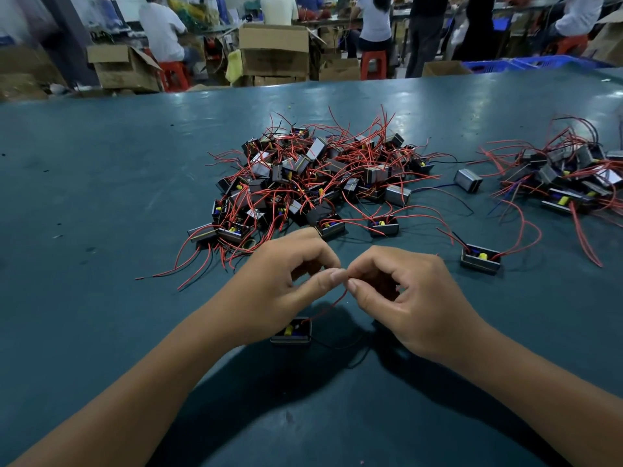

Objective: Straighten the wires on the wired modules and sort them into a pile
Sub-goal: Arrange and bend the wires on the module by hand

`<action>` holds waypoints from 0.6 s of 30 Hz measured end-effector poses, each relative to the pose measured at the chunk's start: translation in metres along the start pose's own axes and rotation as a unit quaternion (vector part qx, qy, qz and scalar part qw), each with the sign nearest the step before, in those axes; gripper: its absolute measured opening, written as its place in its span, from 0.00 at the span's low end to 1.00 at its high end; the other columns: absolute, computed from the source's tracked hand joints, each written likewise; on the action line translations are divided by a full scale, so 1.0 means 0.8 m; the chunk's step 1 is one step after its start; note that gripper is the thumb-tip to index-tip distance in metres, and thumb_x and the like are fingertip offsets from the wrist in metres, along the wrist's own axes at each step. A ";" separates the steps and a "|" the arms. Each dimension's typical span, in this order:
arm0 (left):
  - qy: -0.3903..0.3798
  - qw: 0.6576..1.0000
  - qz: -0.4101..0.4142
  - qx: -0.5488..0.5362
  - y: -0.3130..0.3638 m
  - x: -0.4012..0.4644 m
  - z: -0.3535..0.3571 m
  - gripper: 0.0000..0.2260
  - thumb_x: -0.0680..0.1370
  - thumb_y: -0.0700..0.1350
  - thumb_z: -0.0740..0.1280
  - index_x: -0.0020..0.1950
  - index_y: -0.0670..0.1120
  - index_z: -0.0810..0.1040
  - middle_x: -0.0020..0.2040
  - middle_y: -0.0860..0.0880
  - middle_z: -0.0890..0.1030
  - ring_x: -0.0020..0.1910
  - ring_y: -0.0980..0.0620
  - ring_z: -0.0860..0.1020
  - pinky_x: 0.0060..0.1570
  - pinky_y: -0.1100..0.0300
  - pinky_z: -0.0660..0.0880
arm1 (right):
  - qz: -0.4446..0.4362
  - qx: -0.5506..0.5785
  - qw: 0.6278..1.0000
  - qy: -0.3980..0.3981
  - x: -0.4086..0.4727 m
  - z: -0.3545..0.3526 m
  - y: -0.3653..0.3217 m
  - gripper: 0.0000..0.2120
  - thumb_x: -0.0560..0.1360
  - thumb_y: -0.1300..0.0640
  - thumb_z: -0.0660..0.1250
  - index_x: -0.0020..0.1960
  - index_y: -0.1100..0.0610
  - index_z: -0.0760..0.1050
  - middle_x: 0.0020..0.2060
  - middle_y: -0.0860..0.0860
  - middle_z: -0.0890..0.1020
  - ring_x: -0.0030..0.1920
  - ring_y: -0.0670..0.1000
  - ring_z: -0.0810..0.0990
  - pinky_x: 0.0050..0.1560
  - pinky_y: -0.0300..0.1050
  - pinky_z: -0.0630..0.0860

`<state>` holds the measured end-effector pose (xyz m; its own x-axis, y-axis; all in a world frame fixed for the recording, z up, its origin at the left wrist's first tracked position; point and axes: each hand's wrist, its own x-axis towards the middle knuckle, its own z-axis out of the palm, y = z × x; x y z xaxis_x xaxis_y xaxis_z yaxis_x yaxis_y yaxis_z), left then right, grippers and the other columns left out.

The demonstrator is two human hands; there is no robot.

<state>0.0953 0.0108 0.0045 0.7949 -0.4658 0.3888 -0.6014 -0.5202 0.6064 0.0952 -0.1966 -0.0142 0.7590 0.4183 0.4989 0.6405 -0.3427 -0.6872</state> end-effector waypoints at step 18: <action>0.051 0.935 -0.262 -0.235 0.011 0.002 0.011 0.11 0.77 0.44 0.72 0.34 0.49 0.82 0.28 0.51 0.68 0.28 0.53 0.63 0.28 0.60 0.59 | -0.012 -0.035 0.999 0.022 0.001 0.003 0.002 0.03 0.75 0.61 0.70 0.43 0.55 0.79 0.32 0.42 0.78 0.33 0.44 0.75 0.36 0.30 0.67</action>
<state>0.0907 -0.0008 0.0039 0.9884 -0.1519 0.0018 -0.0442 -0.2757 0.9602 0.0963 -0.1947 -0.0160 0.7468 0.3906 0.5383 0.6640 -0.3918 -0.6369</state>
